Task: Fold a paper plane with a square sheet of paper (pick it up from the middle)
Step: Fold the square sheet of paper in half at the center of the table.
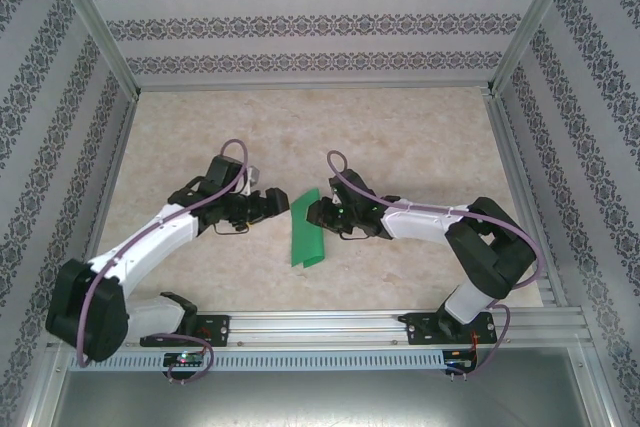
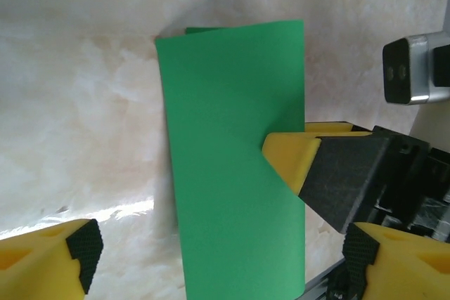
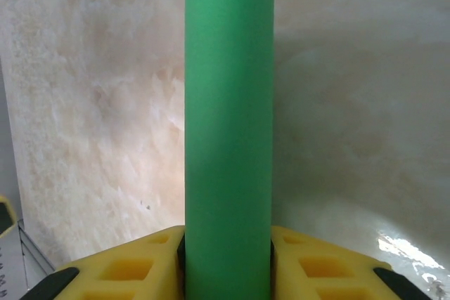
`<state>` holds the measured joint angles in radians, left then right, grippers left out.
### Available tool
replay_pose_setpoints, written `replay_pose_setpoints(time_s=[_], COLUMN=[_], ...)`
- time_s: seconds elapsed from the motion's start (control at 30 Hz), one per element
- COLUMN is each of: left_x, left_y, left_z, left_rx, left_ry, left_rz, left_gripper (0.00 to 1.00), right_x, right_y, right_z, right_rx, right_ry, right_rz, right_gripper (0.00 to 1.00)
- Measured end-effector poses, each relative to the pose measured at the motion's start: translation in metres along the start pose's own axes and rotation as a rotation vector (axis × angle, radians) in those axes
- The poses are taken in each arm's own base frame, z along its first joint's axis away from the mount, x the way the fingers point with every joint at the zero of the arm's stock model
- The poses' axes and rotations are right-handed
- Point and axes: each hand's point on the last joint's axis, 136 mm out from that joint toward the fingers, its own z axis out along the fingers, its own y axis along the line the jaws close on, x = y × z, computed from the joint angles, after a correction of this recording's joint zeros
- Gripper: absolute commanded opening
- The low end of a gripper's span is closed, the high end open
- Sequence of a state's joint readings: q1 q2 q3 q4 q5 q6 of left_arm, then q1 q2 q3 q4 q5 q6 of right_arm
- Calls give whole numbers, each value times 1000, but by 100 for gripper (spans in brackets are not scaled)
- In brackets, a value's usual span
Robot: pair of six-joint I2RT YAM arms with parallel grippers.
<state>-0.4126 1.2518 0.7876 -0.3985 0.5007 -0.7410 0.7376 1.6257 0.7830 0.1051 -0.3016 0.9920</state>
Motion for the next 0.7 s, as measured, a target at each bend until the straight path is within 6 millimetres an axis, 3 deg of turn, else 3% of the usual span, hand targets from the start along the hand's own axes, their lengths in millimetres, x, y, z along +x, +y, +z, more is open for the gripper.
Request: replay_pose_setpoints(time_s=[0.13, 0.3, 0.47, 0.7], left_x=[8, 15, 15, 22], left_y=[0, -4, -11, -5], left_z=[29, 57, 78, 101], left_rx=[-19, -36, -33, -61], left_ry=[55, 105, 128, 164], left_rz=[1, 13, 31, 37], left_gripper=[77, 58, 47, 38], right_x=[-3, -5, -7, -5], right_y=[-8, -22, -31, -49], right_z=[0, -2, -2, -3], right_rx=[-23, -20, -20, 0], right_ry=[-2, -2, -9, -12], right_rz=[15, 37, 48, 58], right_gripper=[34, 37, 38, 40])
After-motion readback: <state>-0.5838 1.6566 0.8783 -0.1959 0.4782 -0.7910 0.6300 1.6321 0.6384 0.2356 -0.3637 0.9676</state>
